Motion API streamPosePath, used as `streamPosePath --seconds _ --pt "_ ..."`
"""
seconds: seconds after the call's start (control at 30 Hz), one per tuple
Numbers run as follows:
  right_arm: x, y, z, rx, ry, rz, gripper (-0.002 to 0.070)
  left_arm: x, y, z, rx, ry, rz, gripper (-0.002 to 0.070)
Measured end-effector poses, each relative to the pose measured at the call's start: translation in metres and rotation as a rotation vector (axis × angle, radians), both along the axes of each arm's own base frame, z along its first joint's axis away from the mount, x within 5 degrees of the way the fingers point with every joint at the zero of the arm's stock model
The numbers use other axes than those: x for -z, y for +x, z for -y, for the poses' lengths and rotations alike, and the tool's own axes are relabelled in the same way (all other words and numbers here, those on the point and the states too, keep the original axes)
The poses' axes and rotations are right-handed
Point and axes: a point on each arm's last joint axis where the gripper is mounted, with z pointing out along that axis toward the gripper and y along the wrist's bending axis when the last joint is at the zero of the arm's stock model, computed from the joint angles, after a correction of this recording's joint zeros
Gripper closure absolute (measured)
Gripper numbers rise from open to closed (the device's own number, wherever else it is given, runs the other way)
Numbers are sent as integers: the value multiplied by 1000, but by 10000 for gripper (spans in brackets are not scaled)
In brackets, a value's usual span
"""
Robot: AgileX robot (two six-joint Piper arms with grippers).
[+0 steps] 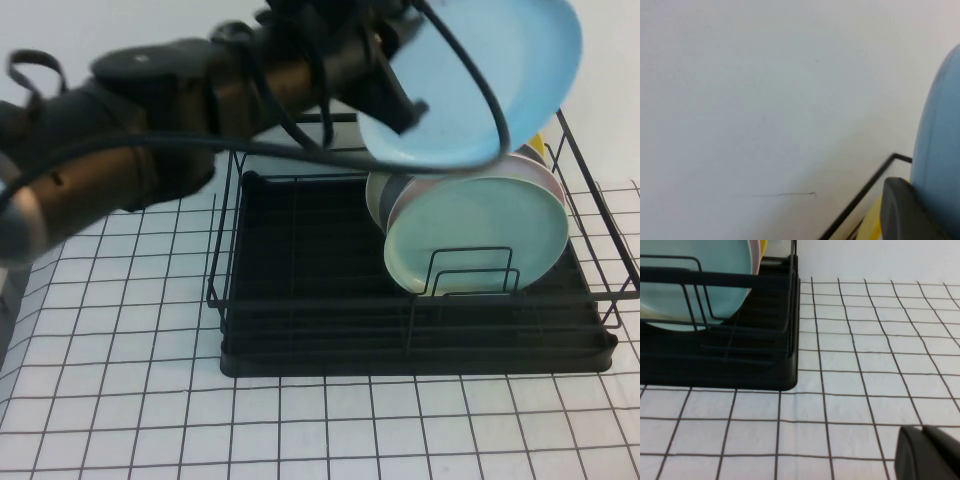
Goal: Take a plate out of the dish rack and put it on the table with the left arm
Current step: Place the plate from the table
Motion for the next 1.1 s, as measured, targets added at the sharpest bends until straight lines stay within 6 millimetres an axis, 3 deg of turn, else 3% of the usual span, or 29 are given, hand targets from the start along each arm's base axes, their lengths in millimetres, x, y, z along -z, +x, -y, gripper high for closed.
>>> streamPosePath --seconds 0.23,0.33,0.47,0.57,0.73,0.83,0.93,1.1 --pt "0 0 0 0 0 0 679 -42 -24 -30 -109 -240 -61 617" --pt "0 0 0 0 0 0 679 -48 -35 -40 -133 -277 -70 617" --pt "0 0 0 0 0 0 679 -41 -45 -50 -166 -274 -90 617" --pt "0 0 0 0 0 0 679 -36 -55 -47 -81 -311 -142 617" --pt "0 0 0 0 0 0 679 -31 -81 -29 244 -376 -296 617" --pt "0 0 0 0 0 0 679 -21 -92 -23 339 -335 -455 617" --pt "0 0 0 0 0 0 679 0 -93 -20 328 -277 -663 617" --pt "0 0 0 0 0 0 679 56 -94 -15 262 -139 -910 617"
